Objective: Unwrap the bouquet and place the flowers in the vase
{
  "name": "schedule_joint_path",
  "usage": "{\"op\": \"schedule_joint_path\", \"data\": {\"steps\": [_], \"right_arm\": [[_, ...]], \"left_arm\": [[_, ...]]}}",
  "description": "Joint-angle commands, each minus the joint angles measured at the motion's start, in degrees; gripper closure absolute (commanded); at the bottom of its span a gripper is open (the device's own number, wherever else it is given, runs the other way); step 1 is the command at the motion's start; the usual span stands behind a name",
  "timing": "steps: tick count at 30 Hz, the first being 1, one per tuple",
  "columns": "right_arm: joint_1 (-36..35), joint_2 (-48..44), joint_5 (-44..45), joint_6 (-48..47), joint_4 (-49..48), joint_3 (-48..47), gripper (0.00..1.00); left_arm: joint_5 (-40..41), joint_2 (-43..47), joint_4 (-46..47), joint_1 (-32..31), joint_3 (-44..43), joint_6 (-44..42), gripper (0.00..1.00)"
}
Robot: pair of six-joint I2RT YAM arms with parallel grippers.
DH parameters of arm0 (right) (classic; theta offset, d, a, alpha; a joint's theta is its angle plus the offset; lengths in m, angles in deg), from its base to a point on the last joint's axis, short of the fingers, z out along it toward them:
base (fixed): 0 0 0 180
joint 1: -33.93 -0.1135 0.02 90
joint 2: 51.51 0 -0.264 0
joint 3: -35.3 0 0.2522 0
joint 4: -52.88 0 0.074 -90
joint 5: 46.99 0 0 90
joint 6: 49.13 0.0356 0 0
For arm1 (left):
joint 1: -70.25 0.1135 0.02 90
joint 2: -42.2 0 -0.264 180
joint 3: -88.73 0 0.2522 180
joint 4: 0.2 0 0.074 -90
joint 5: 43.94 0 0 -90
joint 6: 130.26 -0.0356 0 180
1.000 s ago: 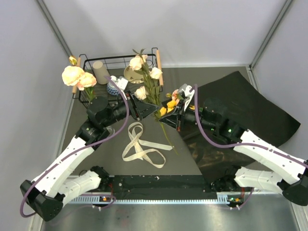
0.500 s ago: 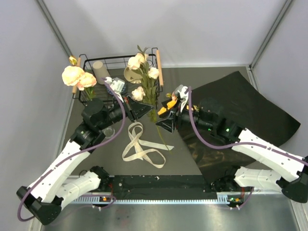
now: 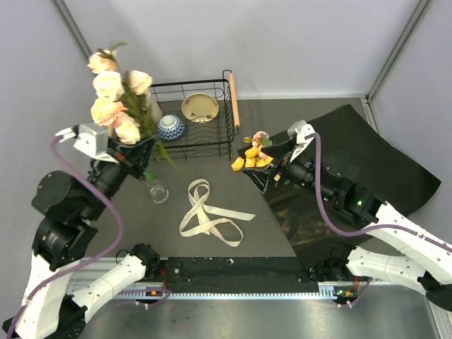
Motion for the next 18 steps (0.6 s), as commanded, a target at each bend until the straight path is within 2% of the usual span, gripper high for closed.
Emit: {"op": "schedule_joint_path", "data": {"steps": [1,7,10,18], "right_arm": [[-0.5,0.8,2.3,-0.8,-1.2,0.5,0.07],[-0.5,1.2,2.1,0.1,-1.2,0.4,0.07],[-0.5,1.0,2.2,0.0,-0.7,0.2,0.07],[-0.5,0.5,2.2,0.1,-0.1,0.7,0.07]], "left_arm": [[15.1,-0.2,-5.4,0.0,-4.5,-9.9,1.00],[22.5,-3.0,-4.1,0.0,-5.7,-15.8,1.00],[25.0,-3.1,-0.1,0.0,-3.6,-18.0,1.00],[26.0,-3.4,1.5,0.0,-3.3,-19.8,1.00]]}}
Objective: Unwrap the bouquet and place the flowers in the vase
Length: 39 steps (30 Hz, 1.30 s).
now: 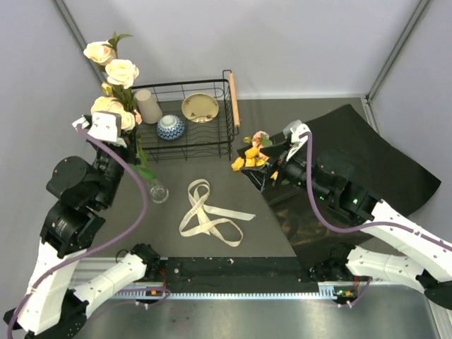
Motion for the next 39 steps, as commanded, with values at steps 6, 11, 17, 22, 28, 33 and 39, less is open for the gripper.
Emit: {"op": "schedule_joint_path", "data": {"steps": [6,11,17,22,28,33,39], "right_arm": [[-0.5,0.1,0.0,0.4,-1.2,0.3,0.06],[-0.6,0.3,0.0,0.5,-1.6,0.2,0.06],[-0.6,0.4,0.0,0.8,-1.8,0.6,0.06],[-0.6,0.6,0.1,1.1,-2.2,0.4,0.06],[-0.5,0.4,0.0,0.9,-1.9,0.4,0.06],[-0.5,0.1,0.1,1.2,-1.8,0.7,0.06],[-0.6,-0.4,0.0,0.9,-1.3,0.7,0.06]], "left_arm": [[1.2,0.4,3.1,0.0,-2.0,-1.7,1.00],[1.2,0.6,1.8,0.0,-3.9,-2.3,1.00],[1.9,0.8,0.1,0.0,-4.7,-2.7,1.00],[2.4,1.1,0.2,0.0,-3.2,-2.5,1.00],[3.5,1.5,1.3,0.0,-0.3,-1.8,1.00],[4.1,1.3,2.5,-0.1,1.9,-0.3,1.00],[6.6,1.3,3.9,0.0,3.7,1.2,1.00]]}}
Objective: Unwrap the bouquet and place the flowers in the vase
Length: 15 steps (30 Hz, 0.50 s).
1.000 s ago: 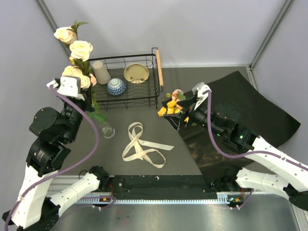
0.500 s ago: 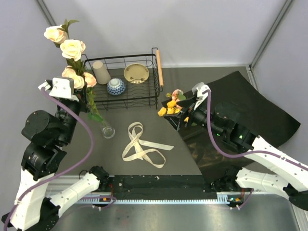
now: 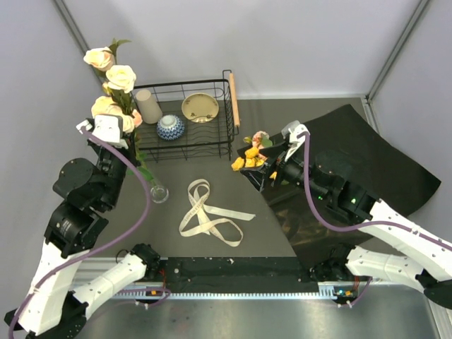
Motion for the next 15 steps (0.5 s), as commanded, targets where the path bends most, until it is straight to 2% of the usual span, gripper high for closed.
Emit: {"op": "schedule_joint_path", "data": {"steps": [1,9,15], "right_arm": [[-0.6,-0.9,0.0,0.4,-1.3,0.4,0.06],[-0.5,-0.7,0.0,0.2,-1.4,0.1,0.06],[-0.6,-0.4,0.0,0.5,-1.7,0.2,0.06]], "left_arm": [[2.8,0.2,3.9,0.0,0.9,2.0,1.00],[2.4,-1.7,0.5,0.0,-7.0,-0.1,1.00],[0.8,-3.3,-2.8,0.0,-10.7,2.3,1.00]]}}
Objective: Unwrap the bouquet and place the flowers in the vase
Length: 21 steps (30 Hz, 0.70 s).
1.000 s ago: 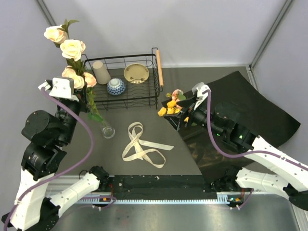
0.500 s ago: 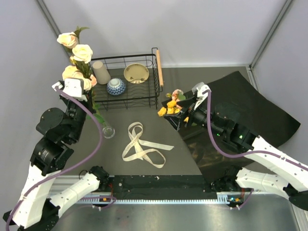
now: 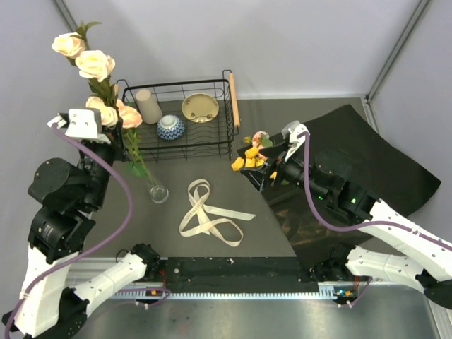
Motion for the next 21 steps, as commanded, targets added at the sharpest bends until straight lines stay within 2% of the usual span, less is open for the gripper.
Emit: {"op": "schedule_joint_path", "data": {"steps": [1,10,21], "right_arm": [[-0.6,-0.3,0.1,0.5,-1.7,0.2,0.06],[-0.6,-0.6,-0.9,0.3,-1.5,0.3,0.06],[-0.5,-1.0,-0.8,0.4,-1.3,0.9,0.06]], "left_arm": [[-0.6,-1.2,-1.1,-0.1,-2.7,2.1,1.00],[1.0,-1.8,1.2,0.0,0.0,2.1,1.00],[4.6,0.3,8.0,0.0,8.8,0.7,1.00]]}}
